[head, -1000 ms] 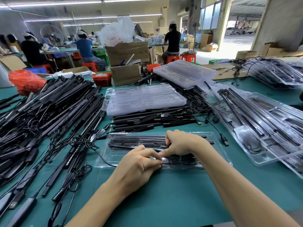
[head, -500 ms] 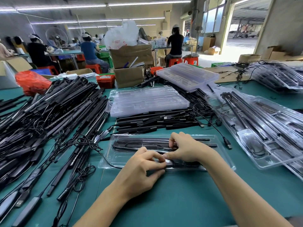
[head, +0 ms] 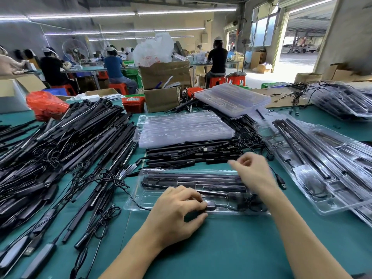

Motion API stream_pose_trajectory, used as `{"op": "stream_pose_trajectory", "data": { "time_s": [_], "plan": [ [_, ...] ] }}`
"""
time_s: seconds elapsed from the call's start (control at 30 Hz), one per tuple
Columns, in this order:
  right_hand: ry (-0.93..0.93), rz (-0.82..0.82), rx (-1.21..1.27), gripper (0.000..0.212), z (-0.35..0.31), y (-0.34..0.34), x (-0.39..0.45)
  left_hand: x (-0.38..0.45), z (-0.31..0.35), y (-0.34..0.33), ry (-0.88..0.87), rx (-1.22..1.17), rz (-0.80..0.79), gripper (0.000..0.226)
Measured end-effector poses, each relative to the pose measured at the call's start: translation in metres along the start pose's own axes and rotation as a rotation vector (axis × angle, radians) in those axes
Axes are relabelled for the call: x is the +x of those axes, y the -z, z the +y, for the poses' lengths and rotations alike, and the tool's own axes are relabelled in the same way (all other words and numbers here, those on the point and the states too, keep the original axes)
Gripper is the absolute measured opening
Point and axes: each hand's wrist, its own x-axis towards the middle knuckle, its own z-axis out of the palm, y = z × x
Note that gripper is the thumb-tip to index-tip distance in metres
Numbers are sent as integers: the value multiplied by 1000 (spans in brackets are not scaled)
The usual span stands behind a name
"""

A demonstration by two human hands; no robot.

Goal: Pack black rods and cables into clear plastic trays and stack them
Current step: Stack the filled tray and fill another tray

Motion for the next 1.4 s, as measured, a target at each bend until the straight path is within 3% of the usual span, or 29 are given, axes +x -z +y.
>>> {"op": "stream_pose_trajectory", "data": {
  "time_s": [0.03,0.1,0.17,0.27,0.33,0.43,0.57,0.67,0.73,0.9,0.97,1.13,1.23,1.33,1.4],
  "plan": [
    [-83,132,-180,24,6,9,3,0,0,0,11,-7,-12,16],
    [-280,134,-450,41,18,24,9,0,-1,0,25,-27,-28,17],
    [-396,-20,-492,66,25,29,13,0,-2,3,32,-32,-40,23],
    [-405,-56,-421,86,24,31,17,-1,-5,8,40,30,-84,36],
    [-380,-49,-325,78,24,30,18,-1,-6,10,46,83,-102,40],
    [-319,-29,-53,44,28,26,20,-1,-9,10,94,88,-63,33],
    [-395,-86,358,38,24,25,21,-3,-13,12,156,104,-12,30],
    [-399,-261,457,32,26,23,25,-2,-12,12,166,122,-1,30],
    [-384,-276,527,27,33,21,28,-1,-11,11,172,139,28,29],
    [-334,-257,714,40,46,26,31,1,-10,13,172,187,117,31],
    [-335,-266,800,35,48,29,32,1,-12,15,166,231,109,34],
    [-315,-283,870,32,47,36,31,-3,-20,22,261,404,57,63],
    [-316,-338,925,28,46,36,27,-2,-19,18,248,487,130,57],
    [-277,-381,1193,26,46,31,22,0,-17,18,213,553,198,40],
    [-215,-430,1329,31,45,29,21,1,-16,20,235,528,231,42]
  ]
}}
